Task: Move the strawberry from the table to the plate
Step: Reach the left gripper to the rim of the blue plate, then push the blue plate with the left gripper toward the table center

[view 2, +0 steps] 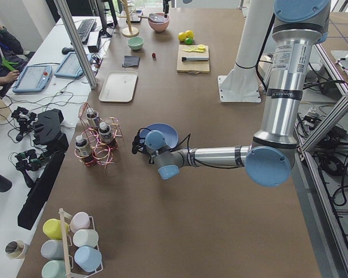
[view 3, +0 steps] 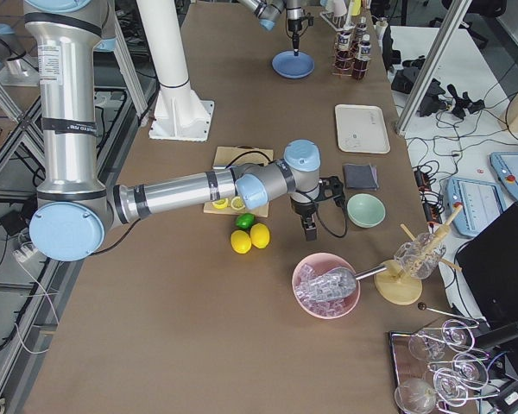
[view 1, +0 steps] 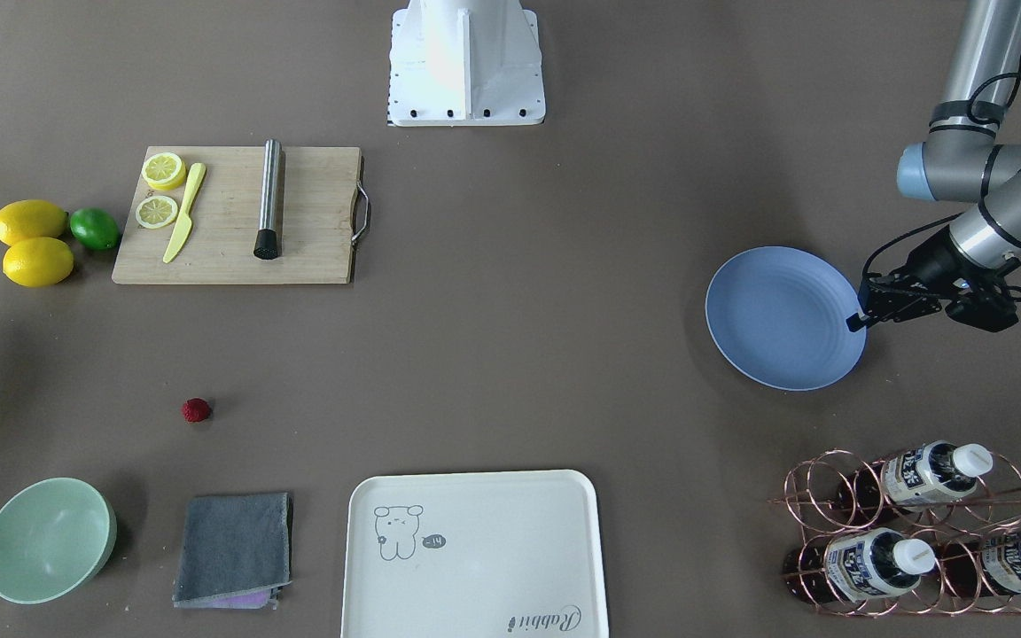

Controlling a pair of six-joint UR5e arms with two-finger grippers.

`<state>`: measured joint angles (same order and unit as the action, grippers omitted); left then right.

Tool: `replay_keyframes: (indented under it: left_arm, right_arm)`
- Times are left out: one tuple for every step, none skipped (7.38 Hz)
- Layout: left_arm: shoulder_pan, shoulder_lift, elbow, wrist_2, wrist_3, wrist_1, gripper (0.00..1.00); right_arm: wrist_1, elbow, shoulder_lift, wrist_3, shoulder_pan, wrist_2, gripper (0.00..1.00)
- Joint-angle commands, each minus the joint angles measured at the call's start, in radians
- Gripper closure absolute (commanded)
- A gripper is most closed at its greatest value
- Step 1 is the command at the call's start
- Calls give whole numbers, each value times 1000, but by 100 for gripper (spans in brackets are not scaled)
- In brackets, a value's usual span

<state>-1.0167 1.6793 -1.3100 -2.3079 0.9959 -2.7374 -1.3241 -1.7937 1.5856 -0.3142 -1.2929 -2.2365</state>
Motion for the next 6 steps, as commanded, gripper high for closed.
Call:
replay_keyframes:
  left_arm:
    - [3,16,-93,2,192,10,100]
    - [38,55,-109,11,287,5,100]
    - [102,116,-109,62,355,7,100]
    - [189,179,-106,131,416,28,100]
    - [219,244,-109,174,421,101,100]
    - [263,320,-116,226,455,208,100]
  right_arm:
    - [-1,-1,1,0,0,0,0]
    - [0,0,10,0,0,-2,0]
    - [6,-3,13,-2,0,-2,0]
    - [5,2,13,-2,0,-2,0]
    - [5,2,14,-2,0,-5,0]
    - [5,2,14,-2,0,-3,0]
